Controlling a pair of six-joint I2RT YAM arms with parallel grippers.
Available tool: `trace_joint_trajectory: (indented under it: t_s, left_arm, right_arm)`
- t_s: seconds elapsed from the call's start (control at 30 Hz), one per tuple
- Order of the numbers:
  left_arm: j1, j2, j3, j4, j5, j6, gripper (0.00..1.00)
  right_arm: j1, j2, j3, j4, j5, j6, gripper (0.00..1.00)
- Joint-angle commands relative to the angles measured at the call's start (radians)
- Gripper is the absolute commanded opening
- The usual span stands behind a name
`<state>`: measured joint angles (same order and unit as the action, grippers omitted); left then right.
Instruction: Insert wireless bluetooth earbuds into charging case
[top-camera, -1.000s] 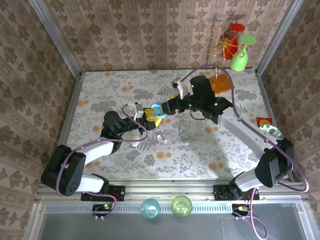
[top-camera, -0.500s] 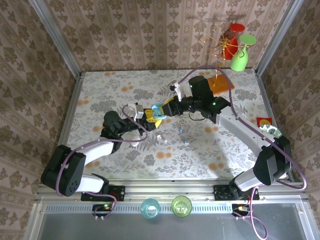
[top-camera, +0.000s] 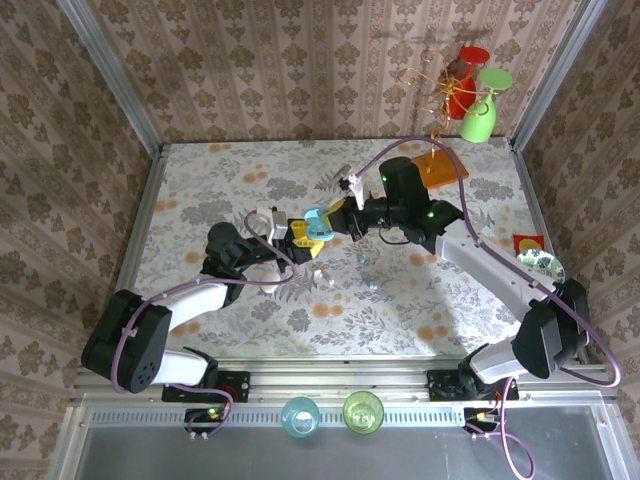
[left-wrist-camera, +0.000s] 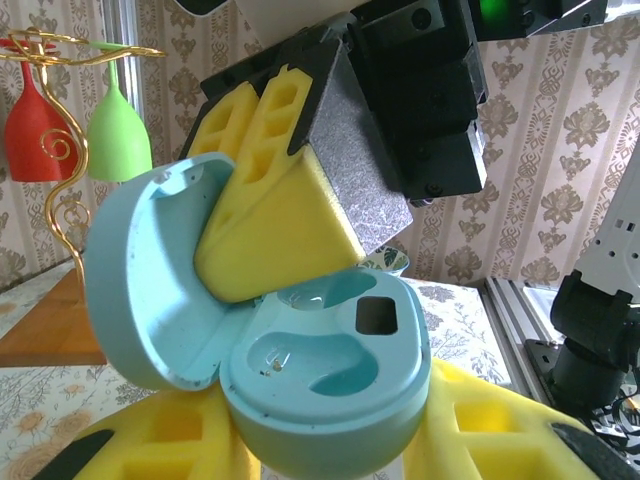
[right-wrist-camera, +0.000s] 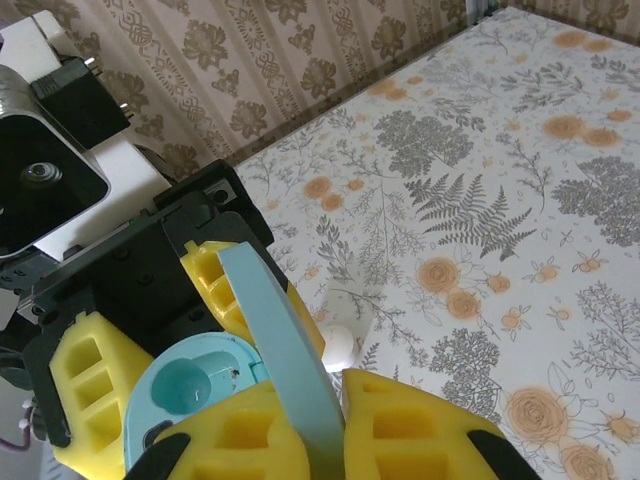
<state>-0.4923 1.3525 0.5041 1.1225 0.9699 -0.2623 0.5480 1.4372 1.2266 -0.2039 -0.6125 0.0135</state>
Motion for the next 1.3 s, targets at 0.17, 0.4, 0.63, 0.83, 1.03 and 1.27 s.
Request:
trace_joint_trajectory:
  t_s: [0.17,0.4,0.63,0.83,1.03,1.27]
  left_arm:
    - [-0.002,-0.007,0.016,0.072,-0.012,-0.054,0.48]
    - [-0.003,0.022,0.024,0.143,-0.016,-0.123,0.51]
    - [-0.003,0.022,0.020,0.148,-0.010,-0.123,0.56]
    - [-0.003,0.018,0.028,0.151,0.006,-0.130,0.52]
    - [-0.005,0.016,0.031,0.152,0.012,-0.126,0.46]
    - [-0.006,0.017,0.035,0.151,0.018,-0.124,0.53]
  right_arm:
    - [0.026,-0.076,-0.044,0.081,0.042,-0.029,0.01]
    - [0.029,-0.080,-0.065,0.126,0.057,-0.012,0.01]
    - [0.029,-0.081,-0.064,0.125,0.083,-0.012,0.01]
    - [0.029,-0.074,-0.058,0.121,0.071,-0.020,0.01]
    - [0.028,-0.066,-0.050,0.113,0.054,-0.027,0.01]
    - [0.029,-0.052,-0.039,0.104,0.034,-0.032,0.01]
